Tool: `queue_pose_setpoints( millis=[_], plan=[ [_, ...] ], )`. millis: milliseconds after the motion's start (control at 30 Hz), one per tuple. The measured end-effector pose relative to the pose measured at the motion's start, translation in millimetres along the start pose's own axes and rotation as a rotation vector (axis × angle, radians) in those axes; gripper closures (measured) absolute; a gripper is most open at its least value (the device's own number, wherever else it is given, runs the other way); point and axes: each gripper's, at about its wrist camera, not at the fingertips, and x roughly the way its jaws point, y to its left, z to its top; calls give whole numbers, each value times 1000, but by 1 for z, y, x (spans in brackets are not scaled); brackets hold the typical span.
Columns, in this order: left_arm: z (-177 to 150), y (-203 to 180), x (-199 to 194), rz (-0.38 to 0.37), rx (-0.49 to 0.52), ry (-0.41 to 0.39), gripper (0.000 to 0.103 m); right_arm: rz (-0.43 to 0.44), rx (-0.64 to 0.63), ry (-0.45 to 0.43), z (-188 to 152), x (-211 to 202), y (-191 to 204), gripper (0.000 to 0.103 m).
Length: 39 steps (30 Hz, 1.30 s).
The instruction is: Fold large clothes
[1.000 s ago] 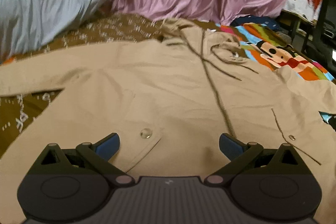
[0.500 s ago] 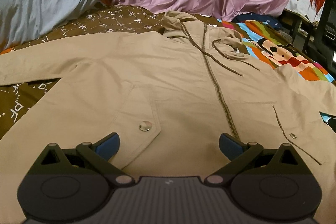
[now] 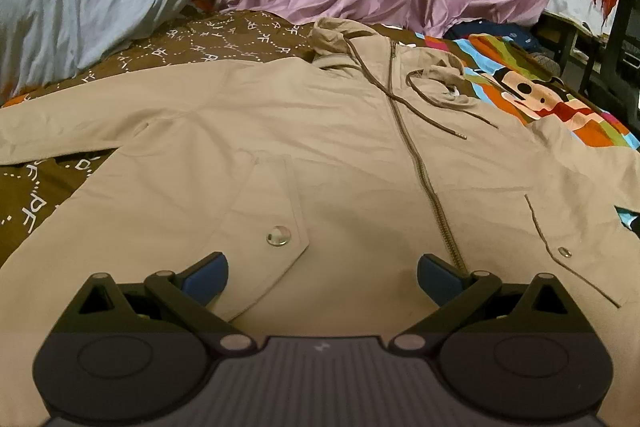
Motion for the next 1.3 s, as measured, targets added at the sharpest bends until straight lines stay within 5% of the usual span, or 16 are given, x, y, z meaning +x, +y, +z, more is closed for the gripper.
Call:
queue_pose_setpoints(
  millis=[67, 133, 233, 400, 500, 667, 867, 1033, 1200, 1300],
  plan=[
    [0, -2, 0, 1, 5, 2, 0, -52, -25, 2, 1, 9, 9, 35],
    [0, -3, 0, -2, 7, 0, 0, -96, -41, -23, -1, 12, 15, 67],
    [2, -1, -3, -13, 3, 0, 0, -95, 2, -64, -3, 4, 13, 75],
    [9, 0, -14, -31, -20, -23, 0, -63, -159, -178, -2, -38, 43, 93],
    [15, -1, -25, -22, -13, -60, 0, -20, -334, -270, 2, -72, 82, 95],
    [25, 7, -45, -34, -54, -115, 0, 186, -696, -425, -29, -140, 169, 98],
    [39, 30, -59, -8, -115, -186, 0, 560, -973, -450, -127, -214, 263, 98],
    [52, 61, -59, 72, -198, -218, 0, 810, -1129, -337, -237, -248, 305, 98],
    [61, 90, -48, 106, -304, -206, 1, 882, -1328, -174, -349, -236, 317, 95],
    [63, 100, -38, 93, -341, -183, 1, 876, -1426, -28, -392, -221, 309, 81]
  ],
)
